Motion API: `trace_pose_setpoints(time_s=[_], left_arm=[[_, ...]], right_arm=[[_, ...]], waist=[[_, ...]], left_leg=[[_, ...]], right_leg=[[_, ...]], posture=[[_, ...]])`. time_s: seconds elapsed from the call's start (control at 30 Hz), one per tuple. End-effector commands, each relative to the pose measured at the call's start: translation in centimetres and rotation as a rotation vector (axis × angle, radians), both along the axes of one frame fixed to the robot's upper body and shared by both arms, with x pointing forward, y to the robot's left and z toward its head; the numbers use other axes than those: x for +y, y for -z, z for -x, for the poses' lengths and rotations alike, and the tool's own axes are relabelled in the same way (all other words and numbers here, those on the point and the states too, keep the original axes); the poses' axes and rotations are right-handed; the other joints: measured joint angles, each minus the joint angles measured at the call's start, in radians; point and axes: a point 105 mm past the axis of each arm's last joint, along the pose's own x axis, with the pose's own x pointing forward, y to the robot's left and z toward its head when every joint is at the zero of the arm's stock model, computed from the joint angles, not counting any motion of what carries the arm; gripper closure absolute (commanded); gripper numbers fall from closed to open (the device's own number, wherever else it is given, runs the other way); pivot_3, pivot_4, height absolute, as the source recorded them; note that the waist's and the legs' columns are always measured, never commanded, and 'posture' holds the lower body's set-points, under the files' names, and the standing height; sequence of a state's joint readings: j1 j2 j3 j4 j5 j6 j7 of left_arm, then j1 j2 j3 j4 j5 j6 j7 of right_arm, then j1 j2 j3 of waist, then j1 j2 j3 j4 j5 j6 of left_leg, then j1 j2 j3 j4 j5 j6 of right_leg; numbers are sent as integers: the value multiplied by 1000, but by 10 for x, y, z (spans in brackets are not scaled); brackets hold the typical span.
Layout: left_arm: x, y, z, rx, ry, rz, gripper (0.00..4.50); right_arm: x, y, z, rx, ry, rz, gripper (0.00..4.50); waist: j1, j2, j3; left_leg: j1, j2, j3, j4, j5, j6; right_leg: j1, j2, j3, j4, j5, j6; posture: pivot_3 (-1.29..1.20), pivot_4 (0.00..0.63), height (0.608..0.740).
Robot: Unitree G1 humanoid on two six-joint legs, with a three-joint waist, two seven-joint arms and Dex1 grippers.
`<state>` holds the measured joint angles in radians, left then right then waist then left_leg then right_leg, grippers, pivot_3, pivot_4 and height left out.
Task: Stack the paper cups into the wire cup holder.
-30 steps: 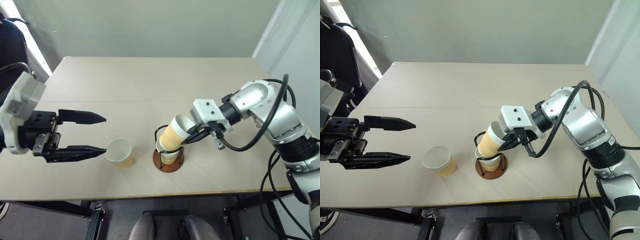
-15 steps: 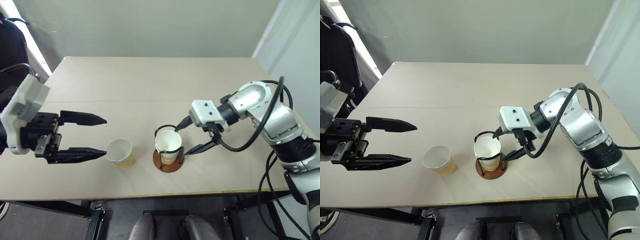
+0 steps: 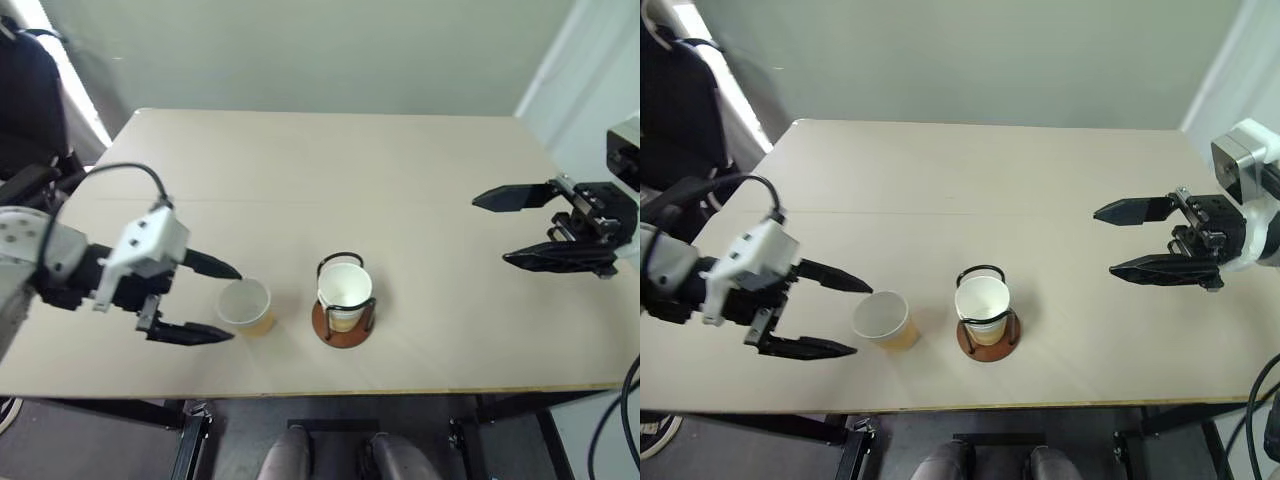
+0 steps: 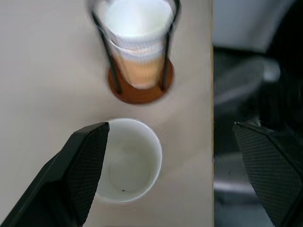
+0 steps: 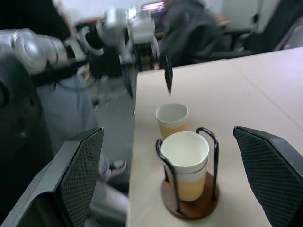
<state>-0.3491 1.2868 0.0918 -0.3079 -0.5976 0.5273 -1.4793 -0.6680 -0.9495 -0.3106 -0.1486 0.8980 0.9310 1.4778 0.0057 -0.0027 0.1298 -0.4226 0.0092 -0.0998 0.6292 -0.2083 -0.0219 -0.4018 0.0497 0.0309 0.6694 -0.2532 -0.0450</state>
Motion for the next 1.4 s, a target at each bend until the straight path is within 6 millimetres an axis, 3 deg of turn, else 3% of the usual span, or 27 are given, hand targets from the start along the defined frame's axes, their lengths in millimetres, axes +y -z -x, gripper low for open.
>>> trace_pose_setpoints(time_s=[0.03,0.2,0.43,0.6,0.7,1.03,1.07,1.1,1.2,1.27,1.4], left_arm=[[-2,6,-4,-40,45,-53,0],[-9,18,-2,1,97,-90,0],[6,33,-16,-56,68,-223,0],[-4,42,-16,-52,101,-204,0],[-8,49,-23,-91,110,-211,550],[-5,50,-31,-121,96,-205,4156],[-3,49,-32,-124,94,-208,4460],[-2,48,-32,-126,94,-208,4460],[-5,36,-34,-145,100,-169,4460],[-15,15,-33,-155,123,-75,4460],[-37,-65,-35,-228,186,170,4460]], right_arm=[[2,-22,17,-93,10,-72,65],[6,-13,18,-86,56,-41,65],[5,-10,14,-95,101,-34,65],[9,-9,14,-100,102,-40,65],[9,-10,13,-105,105,-35,0],[9,-10,9,-120,129,-26,0],[9,-9,9,-120,131,-25,0],[9,-9,8,-120,132,-24,0],[9,-10,9,-121,128,-23,0],[8,-12,10,-120,119,-23,0],[7,-20,13,-132,101,-38,0]], waist=[[-6,0,0],[-3,0,0],[-2,0,0],[-1,0,0],[0,0,0],[2,0,0],[2,0,0],[2,0,0],[2,0,0],[3,0,0],[18,0,0]], left_leg=[[1,1,0,0,0,0],[3,4,-2,1,0,0],[2,4,-3,3,-1,3],[2,4,-3,3,-1,4],[1,4,-3,3,-1,4],[1,4,-3,3,-2,4],[1,3,-3,3,-2,4],[1,4,-3,3,-2,4],[1,3,-3,4,-2,5],[1,3,-3,4,-2,5],[-2,3,-4,9,-1,5]], right_leg=[[1,1,0,0,0,0],[2,5,0,0,-1,2],[3,5,1,-1,0,4],[3,5,1,-2,0,4],[3,5,0,-2,0,4],[3,5,0,-3,1,5],[3,5,0,-3,1,5],[3,5,0,-3,1,5],[3,5,0,-3,1,6],[3,5,0,-3,1,6],[3,5,-1,-3,3,7]], posture=[[0,150,740],[0,150,740],[0,150,740],[0,150,740],[0,150,740],[0,150,740],[0,150,740],[0,150,740],[0,150,740],[0,150,740],[0,150,740]])
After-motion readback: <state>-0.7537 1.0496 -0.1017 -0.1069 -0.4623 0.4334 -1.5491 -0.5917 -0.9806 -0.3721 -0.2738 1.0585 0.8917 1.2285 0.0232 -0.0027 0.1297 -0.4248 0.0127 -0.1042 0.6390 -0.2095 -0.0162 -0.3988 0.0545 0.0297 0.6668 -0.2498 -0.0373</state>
